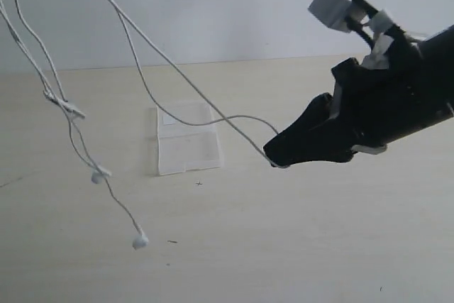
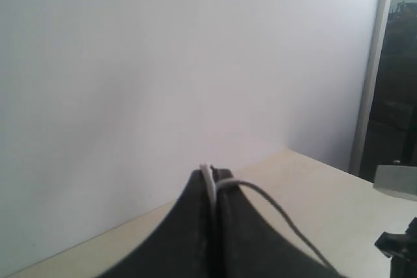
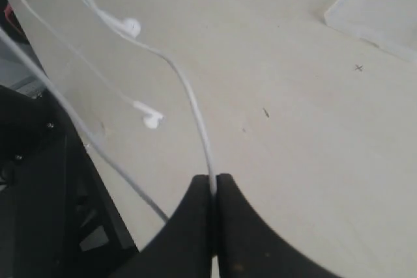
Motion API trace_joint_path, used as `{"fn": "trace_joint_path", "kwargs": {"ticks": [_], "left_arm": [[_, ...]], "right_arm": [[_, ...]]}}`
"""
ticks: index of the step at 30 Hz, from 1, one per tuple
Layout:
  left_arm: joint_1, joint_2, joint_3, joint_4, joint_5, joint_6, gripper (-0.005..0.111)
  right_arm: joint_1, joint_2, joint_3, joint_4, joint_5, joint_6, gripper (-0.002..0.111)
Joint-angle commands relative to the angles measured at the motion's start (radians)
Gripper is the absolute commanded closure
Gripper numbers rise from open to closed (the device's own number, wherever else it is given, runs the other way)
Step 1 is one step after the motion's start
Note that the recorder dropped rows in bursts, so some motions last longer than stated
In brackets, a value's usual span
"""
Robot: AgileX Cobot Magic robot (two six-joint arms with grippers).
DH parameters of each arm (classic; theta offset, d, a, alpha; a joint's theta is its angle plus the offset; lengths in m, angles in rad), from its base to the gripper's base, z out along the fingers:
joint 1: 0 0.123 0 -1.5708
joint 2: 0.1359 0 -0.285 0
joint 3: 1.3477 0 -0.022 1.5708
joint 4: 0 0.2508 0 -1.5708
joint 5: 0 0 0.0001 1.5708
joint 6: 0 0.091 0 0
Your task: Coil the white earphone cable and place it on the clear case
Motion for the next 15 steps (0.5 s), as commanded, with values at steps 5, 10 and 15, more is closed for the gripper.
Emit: {"fn": "trace_joint_path", "kwargs": {"ticks": [5, 10, 15], "left_arm": [[-0.002, -0.007, 0.002, -0.001, 0.029, 0.004, 0.107], [-0.002, -0.007, 0.002, 0.068, 0.056, 0.011, 0.107], [-0.002, -0.007, 0.002, 0.073, 0.149, 0.024, 0.107]], "right_arm": [[-0.004, 0.153, 0.003, 0.152, 0.059, -0.122, 0.092], [-0.004, 0.192, 0.003, 0.218, 0.129, -0.131, 0.068], [-0.004, 0.198, 0.003, 0.318, 0.248, -0.227, 0.045]]}}
